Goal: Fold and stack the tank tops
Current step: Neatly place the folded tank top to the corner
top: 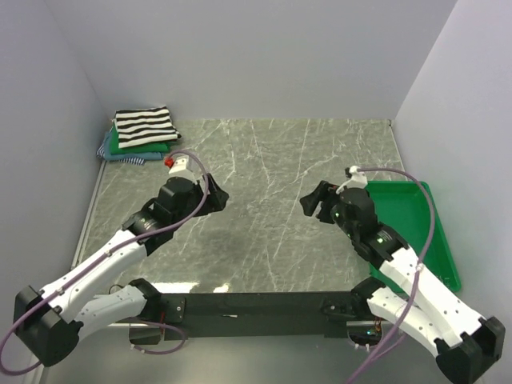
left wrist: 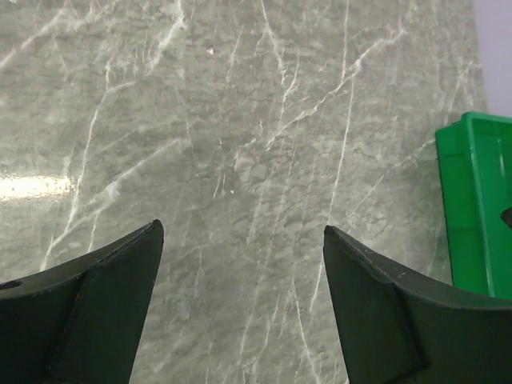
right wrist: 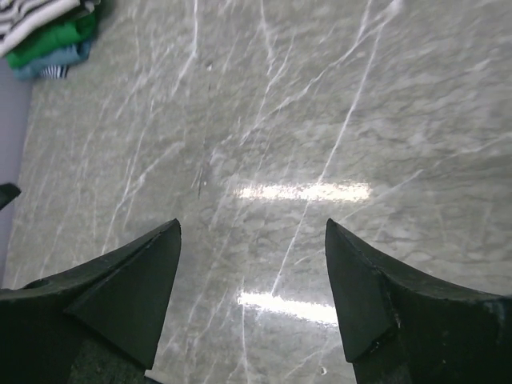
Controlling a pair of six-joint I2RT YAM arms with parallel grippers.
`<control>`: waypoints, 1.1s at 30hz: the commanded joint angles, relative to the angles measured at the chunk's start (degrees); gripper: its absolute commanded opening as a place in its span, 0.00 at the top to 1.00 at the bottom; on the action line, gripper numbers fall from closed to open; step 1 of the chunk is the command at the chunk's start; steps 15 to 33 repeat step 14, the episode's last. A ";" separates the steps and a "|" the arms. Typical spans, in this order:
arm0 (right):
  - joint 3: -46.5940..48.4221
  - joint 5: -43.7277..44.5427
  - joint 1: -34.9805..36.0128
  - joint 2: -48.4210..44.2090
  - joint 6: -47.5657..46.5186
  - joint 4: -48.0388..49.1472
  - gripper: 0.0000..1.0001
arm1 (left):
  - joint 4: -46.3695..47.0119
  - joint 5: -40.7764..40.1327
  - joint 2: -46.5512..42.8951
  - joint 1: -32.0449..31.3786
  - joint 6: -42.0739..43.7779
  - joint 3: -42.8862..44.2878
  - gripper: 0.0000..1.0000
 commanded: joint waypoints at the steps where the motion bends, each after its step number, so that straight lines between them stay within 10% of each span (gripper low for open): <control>1: -0.73 6.63 -0.03 -4.28 0.20 -2.19 0.20 | 0.04 -2.24 -3.11 -0.82 0.45 -0.83 0.14; 33: -2.14 10.94 -0.20 -7.46 0.99 -1.85 0.18 | -0.05 -1.11 -1.36 -1.61 2.12 1.01 0.14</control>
